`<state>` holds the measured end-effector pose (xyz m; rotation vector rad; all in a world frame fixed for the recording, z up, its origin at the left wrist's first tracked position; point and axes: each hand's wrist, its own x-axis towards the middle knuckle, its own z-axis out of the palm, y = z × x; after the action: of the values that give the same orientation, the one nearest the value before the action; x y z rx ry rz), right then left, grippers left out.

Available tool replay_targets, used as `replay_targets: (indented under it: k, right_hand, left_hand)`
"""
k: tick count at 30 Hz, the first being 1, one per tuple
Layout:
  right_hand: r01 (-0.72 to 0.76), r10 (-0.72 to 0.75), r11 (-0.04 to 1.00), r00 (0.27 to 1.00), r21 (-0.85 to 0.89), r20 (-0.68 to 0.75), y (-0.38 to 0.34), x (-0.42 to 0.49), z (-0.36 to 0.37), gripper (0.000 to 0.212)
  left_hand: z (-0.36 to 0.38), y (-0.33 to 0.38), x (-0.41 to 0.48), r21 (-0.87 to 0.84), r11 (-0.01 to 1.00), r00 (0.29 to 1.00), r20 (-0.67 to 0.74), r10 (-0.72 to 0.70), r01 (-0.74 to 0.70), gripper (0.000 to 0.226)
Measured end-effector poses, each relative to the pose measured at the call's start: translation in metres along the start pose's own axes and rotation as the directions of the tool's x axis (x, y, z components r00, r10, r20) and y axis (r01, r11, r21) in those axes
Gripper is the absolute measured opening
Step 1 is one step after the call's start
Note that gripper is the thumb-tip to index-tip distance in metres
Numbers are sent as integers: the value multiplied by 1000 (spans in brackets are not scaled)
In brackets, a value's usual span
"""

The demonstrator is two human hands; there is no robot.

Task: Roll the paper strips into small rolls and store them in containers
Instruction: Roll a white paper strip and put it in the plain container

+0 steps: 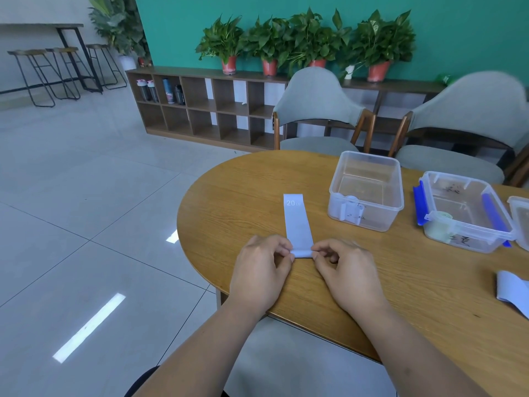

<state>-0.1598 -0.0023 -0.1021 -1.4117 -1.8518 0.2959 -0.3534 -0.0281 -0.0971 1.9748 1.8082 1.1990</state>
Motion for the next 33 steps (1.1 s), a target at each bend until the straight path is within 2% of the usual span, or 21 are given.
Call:
replay_targets:
  k: [6, 12, 18, 23, 29, 33]
  right_hand:
    - [34, -33, 998, 999, -47, 23, 2, 0, 1, 24]
    - [-19, 19, 999, 999, 30, 27, -1, 0, -1, 22]
    - [-6, 6, 1000, 1000, -8, 23, 1, 1, 1, 17]
    - [33, -31, 997, 999, -69, 38, 3, 1, 3, 23]
    - [-20, 20, 1000, 1000, 17, 16, 0, 0, 1, 25]
    - [-17, 17, 1000, 1000, 3, 21, 0, 0, 1, 21]
  left_hand:
    - [-1, 0, 0, -1, 1000, 1000, 14, -3, 3, 28]
    - [-1, -1, 0, -11, 1000, 1000, 9, -8, 8, 21]
    - [-1, -1, 0, 28, 999, 1000, 2, 16, -16, 12]
    - [0, -3, 2, 76, 995, 998, 2, 62, -62, 17]
    - [-2, -2, 0, 28, 999, 999, 13, 34, -34, 24]
    - [-4, 0, 0, 19, 1000, 999, 31, 13, -14, 26]
